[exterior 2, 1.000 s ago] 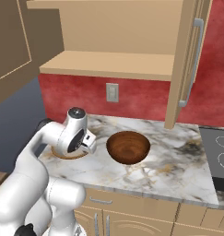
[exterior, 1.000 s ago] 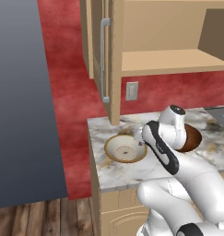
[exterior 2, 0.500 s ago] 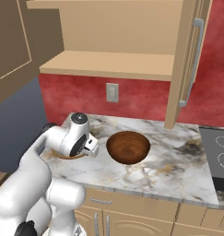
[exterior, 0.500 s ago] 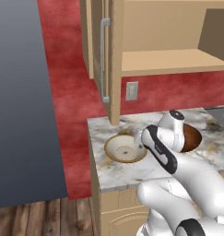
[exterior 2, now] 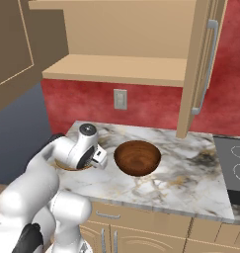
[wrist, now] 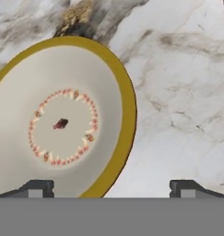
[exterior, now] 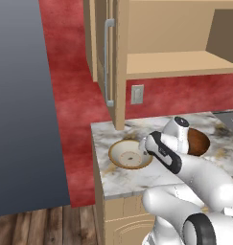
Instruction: Open the cabinet. Pick the bowls from the counter and place them in the cabinet. Then close the cabinet.
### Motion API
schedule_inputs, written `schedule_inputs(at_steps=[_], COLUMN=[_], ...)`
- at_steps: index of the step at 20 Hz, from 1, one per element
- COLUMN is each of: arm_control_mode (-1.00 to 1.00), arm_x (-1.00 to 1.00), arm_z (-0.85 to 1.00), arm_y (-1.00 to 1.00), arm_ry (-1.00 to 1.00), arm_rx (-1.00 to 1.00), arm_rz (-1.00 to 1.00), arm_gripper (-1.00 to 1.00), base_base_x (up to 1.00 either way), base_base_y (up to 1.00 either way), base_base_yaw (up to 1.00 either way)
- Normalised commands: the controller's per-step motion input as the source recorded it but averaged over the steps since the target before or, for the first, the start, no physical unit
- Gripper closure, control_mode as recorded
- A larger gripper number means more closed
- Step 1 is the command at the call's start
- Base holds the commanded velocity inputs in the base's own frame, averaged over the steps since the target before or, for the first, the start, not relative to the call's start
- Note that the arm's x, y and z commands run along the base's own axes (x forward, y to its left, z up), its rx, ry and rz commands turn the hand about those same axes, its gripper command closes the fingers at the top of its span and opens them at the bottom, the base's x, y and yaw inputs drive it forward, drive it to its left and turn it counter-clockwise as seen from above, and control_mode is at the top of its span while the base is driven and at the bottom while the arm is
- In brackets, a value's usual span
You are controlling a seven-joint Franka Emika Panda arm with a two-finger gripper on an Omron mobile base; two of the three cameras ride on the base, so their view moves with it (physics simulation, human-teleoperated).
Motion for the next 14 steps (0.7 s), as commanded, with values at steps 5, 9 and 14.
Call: schedule_inputs(at_steps=[5, 9, 14], arm_control_mode=[-1.00, -1.00, -1.00], arm_x=[0.07, 0.00, 0.01], arm_z=[-0.18, -0.21, -0.15], arm_y=[-0.01, -0.01, 0.00], arm_ry=[0.00, 0.00, 0.00], arm_rx=[0.02, 0.03, 0.01], arm_rz=[0.00, 0.00, 0.00], arm_gripper=[-1.00, -1.00, -1.00], base_base_x=[0.00, 0.00, 0.00], base_base_y=[0.00, 0.00, 0.00], base_base_yaw=[0.00, 0.00, 0.00])
